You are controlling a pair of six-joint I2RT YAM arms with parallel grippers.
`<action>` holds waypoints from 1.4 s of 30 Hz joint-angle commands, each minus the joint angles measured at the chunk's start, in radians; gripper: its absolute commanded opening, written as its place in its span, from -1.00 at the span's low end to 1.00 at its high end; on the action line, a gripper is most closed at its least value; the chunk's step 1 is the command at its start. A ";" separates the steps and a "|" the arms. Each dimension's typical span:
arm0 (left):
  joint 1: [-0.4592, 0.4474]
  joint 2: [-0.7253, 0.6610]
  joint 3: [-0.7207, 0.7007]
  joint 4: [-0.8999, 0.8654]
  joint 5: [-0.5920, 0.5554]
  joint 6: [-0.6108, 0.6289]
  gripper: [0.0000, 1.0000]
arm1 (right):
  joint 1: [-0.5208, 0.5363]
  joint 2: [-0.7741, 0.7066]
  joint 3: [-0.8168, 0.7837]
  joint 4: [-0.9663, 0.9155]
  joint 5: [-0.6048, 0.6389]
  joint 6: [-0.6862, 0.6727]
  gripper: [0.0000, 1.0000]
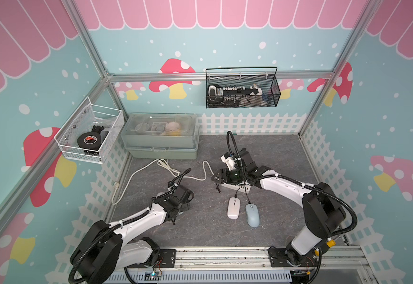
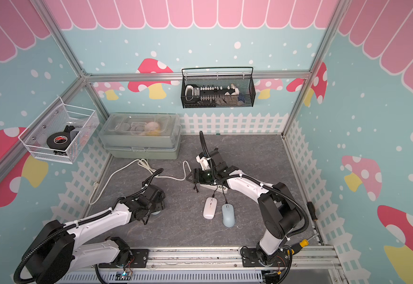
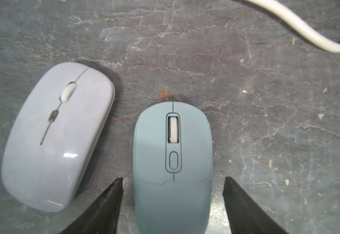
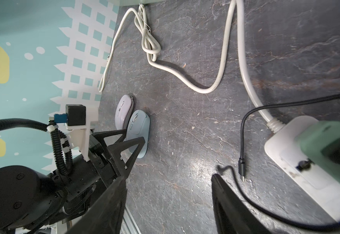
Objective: Unplug the wireless mouse
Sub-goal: Place the mouse at the center of the board.
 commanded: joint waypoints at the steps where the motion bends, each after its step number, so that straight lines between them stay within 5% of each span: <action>1: 0.002 -0.041 -0.006 -0.025 -0.015 -0.028 0.54 | 0.023 -0.048 -0.019 -0.040 0.045 -0.021 0.34; 9: -0.011 -0.074 0.015 0.037 0.014 0.007 0.54 | 0.053 -0.093 -0.019 -0.074 0.085 -0.031 0.36; 19: -0.049 0.038 -0.002 0.310 0.207 0.046 0.49 | 0.055 -0.187 -0.018 -0.112 0.253 -0.081 0.38; 26: -0.150 -0.037 0.050 0.163 -0.047 0.027 0.43 | 0.055 -0.155 -0.020 -0.123 0.243 -0.096 0.38; 30: -0.165 -0.100 0.058 0.152 -0.082 0.052 0.43 | 0.055 -0.138 -0.018 -0.119 0.241 -0.100 0.38; 37: -0.174 -0.079 0.031 0.280 0.207 0.136 0.38 | 0.054 -0.121 -0.013 -0.122 0.264 -0.107 0.38; 42: -0.190 -0.045 0.016 0.333 0.281 0.136 0.09 | 0.053 -0.097 -0.003 -0.121 0.262 -0.111 0.36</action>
